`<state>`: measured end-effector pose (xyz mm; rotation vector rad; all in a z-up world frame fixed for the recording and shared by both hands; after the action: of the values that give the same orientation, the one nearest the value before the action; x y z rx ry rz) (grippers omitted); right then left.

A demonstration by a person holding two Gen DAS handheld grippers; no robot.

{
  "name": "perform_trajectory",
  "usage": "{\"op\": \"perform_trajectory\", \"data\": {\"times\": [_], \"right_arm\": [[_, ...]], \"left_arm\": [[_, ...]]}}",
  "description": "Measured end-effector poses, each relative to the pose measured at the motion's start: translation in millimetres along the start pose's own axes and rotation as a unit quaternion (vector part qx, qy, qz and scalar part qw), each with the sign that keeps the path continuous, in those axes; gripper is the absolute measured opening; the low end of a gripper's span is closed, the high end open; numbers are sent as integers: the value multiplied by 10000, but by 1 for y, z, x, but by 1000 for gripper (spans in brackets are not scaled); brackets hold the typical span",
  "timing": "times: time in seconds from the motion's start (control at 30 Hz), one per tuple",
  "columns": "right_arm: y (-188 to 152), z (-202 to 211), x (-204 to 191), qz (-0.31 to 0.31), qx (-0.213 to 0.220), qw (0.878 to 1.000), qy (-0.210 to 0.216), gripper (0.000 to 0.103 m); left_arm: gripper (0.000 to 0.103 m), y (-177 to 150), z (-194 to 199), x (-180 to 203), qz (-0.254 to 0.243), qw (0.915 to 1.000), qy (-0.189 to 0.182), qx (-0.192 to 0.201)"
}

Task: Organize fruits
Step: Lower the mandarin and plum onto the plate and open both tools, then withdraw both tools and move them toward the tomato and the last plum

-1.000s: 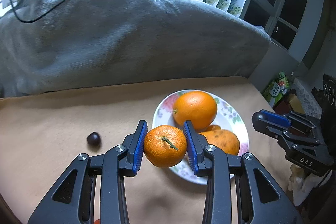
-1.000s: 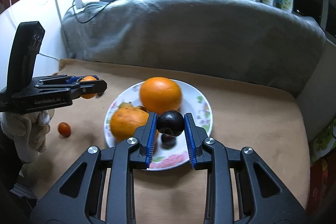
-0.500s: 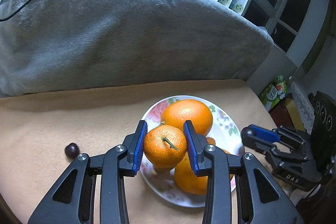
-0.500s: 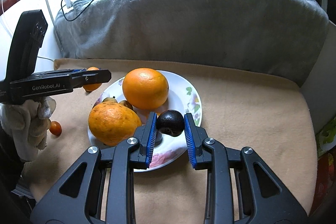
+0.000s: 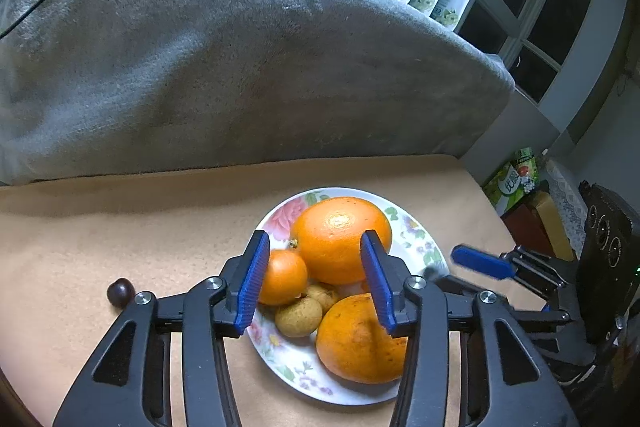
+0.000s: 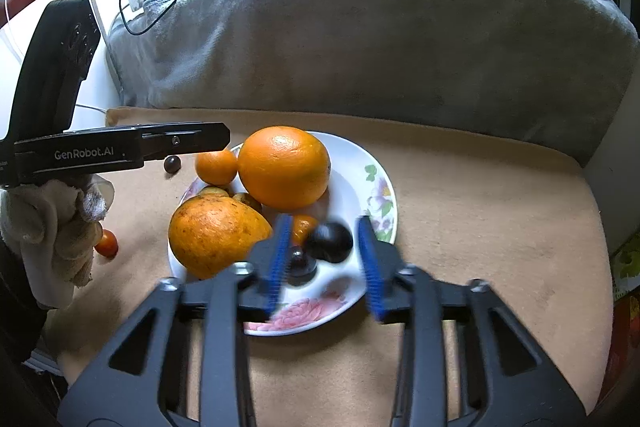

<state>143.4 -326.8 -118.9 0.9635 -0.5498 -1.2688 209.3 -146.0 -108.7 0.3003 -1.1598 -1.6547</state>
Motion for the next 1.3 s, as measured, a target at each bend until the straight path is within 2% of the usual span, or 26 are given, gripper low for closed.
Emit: {"op": "perform_trajectory", "data": {"times": [0.03, 0.13, 0.2, 0.27, 0.43, 0.53, 0.63, 0.77, 1.3], "right_arm": [[1, 2, 0, -1, 33, 10000, -3, 62], [3, 4, -2, 12, 62, 10000, 29, 63], [3, 6, -4, 50, 79, 10000, 17, 71], [4, 8, -6, 80, 112, 9999, 11, 78], [5, 13, -9, 100, 146, 9998, -12, 87], [6, 17, -12, 143, 159, 9998, -26, 89], [7, 20, -15, 196, 159, 9997, -28, 91], [8, 24, -19, 255, 203, 9994, -61, 94], [16, 39, -32, 342, 268, 9989, -169, 95]], "left_arm": [[51, 0, 1, 0, -6, 10000, -1, 9], [54, 2, 3, 1, -16, 10000, 4, 39], [56, 2, 4, 2, -38, 10000, 14, 55], [63, 3, 6, 4, -87, 9999, 27, 86], [73, 6, 12, 7, -167, 9997, 109, 164], [74, 6, 15, 9, -269, 9993, 166, 218], [81, 7, 18, 10, -366, 9985, 303, 287], [81, 8, 21, 11, -413, 9978, 422, 300], [81, 7, 62, 11, -639, 9938, 660, 628]]}}
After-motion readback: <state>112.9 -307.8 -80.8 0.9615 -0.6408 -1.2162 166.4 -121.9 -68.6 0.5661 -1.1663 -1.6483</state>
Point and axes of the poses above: each gripper's, at about its wrist camera, not at the fingertips, and z roughly against the way its jaws point, x to its right, y to its top, the point moved 2 cm from there along -z, roughly the way its jaws point, and after that the axes turned 15 degrees about x, right-handed, at the moved point
